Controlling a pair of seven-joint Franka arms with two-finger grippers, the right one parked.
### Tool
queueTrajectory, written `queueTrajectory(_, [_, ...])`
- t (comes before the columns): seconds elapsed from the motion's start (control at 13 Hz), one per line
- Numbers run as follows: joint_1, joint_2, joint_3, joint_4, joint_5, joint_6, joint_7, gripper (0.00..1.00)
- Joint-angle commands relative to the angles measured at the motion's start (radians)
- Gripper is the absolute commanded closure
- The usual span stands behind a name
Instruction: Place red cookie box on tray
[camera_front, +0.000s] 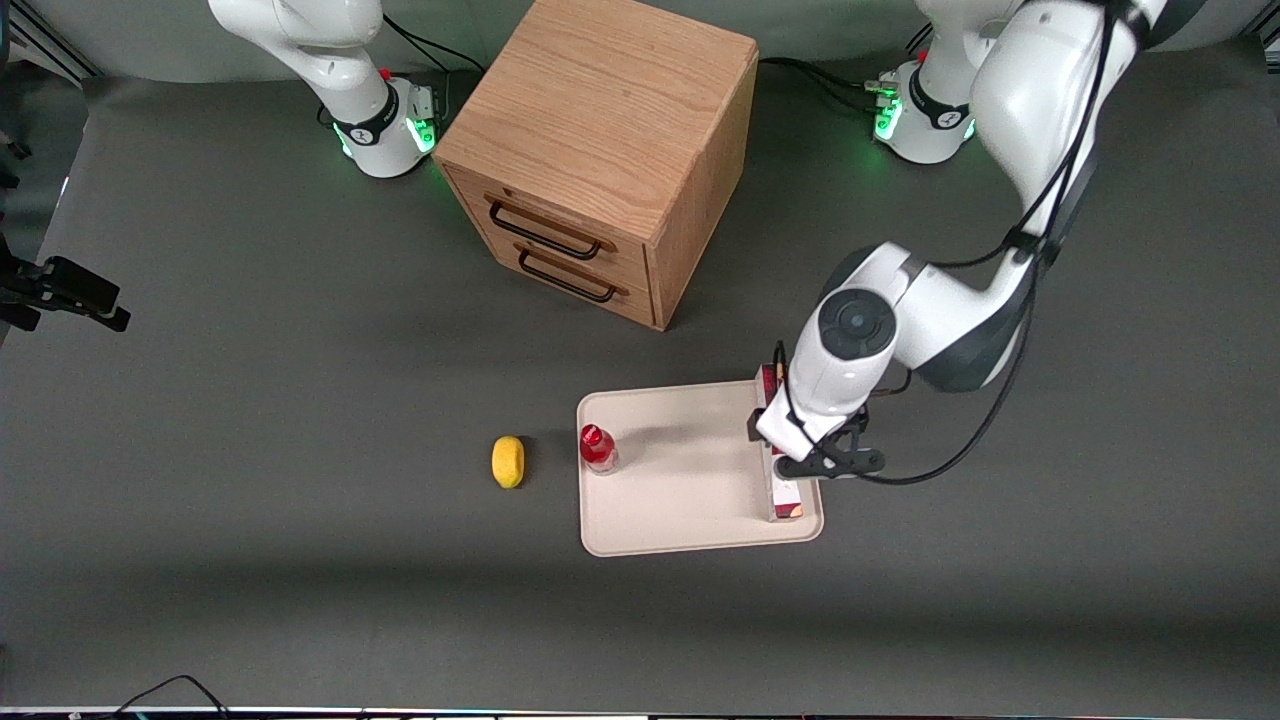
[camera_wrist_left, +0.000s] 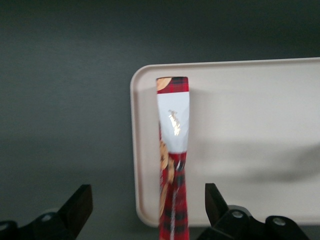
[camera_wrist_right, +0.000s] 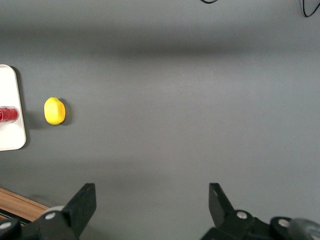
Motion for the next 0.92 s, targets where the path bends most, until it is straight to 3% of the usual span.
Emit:
queueTrajectory(0.0, [0.049,-0.209,0.029,-0.034,-0.171,-0.217,0.238,0.0])
queueTrajectory(0.46, [0.046,-0.55,0.305,-0.066,-0.253,-0.531,0.481,0.0])
queueTrajectory(0.69, [0.043,-0.689,0.408,-0.238,-0.287,-0.442,0.57,0.0])
queueTrajectory(0.85, [0.043,-0.74,0.415,-0.346,-0.287,-0.352,0.57,0.0])
